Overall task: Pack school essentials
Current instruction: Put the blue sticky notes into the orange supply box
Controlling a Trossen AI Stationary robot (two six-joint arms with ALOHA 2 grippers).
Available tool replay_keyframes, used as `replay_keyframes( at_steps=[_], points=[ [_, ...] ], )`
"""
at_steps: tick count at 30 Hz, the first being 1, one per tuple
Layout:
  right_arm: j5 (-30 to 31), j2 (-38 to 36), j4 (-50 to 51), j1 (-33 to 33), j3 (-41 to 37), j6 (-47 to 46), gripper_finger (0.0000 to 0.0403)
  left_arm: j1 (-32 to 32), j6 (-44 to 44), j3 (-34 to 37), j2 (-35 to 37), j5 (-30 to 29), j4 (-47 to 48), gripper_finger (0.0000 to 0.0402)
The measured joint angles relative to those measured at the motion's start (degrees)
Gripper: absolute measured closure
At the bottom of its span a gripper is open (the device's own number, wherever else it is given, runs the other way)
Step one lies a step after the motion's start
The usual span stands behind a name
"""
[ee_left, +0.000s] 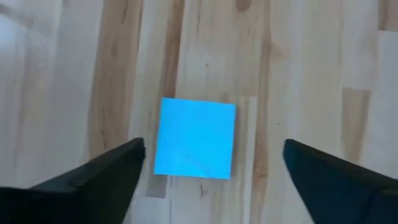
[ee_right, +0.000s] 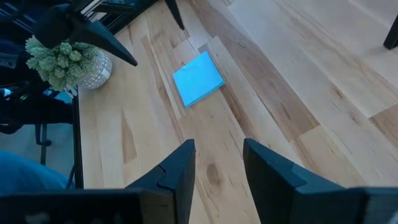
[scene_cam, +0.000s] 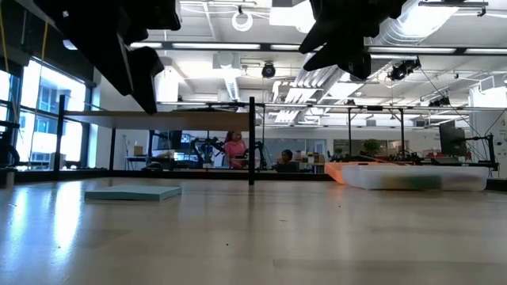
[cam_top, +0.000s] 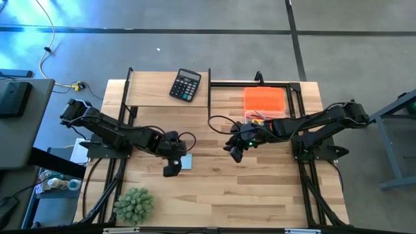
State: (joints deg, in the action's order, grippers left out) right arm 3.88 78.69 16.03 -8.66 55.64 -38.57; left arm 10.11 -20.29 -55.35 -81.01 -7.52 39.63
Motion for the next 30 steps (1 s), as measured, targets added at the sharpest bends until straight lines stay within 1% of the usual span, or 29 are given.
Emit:
replay_keyframes(
  at_steps=[2, 6, 9, 19, 25, 30],
  points=[
    [0.0, -0.01, 0.0, 0.02, 0.0, 0.0, 0.0277, 0.02, 0.58, 0.0, 0.0, -0.99, 0.12, 0.0008],
    [0.01, -0.02, 0.0, 0.0, 0.0, 0.0, 0.0277, 0.0, 1.01, 0.0, -0.24, -2.14, 0.05, 0.0008],
    [0.0, -0.02, 0.0, 0.02, 0.0, 0.0, 0.0277, 0.0, 0.96, 0.02, -1.83, -2.82, 0.03, 0.0003],
    [0.0, -0.02, -0.01, 0.0, 0.0, 0.0, 0.0277, 0.0, 0.53, 0.0, -10.49, -1.68, -0.95, 0.0004],
    [0.01, -0.02, -0.03, 0.0, 0.02, 0.0, 0.0277, 0.0, 0.66, -0.3, -13.86, -1.73, -0.76, 0.0004],
    [0.02, -0.02, 0.0, 0.0, 0.02, 0.0, 0.0277, 0.0, 0.98, -3.37, -17.48, -2.35, 0.82, 0.0004]
  ],
)
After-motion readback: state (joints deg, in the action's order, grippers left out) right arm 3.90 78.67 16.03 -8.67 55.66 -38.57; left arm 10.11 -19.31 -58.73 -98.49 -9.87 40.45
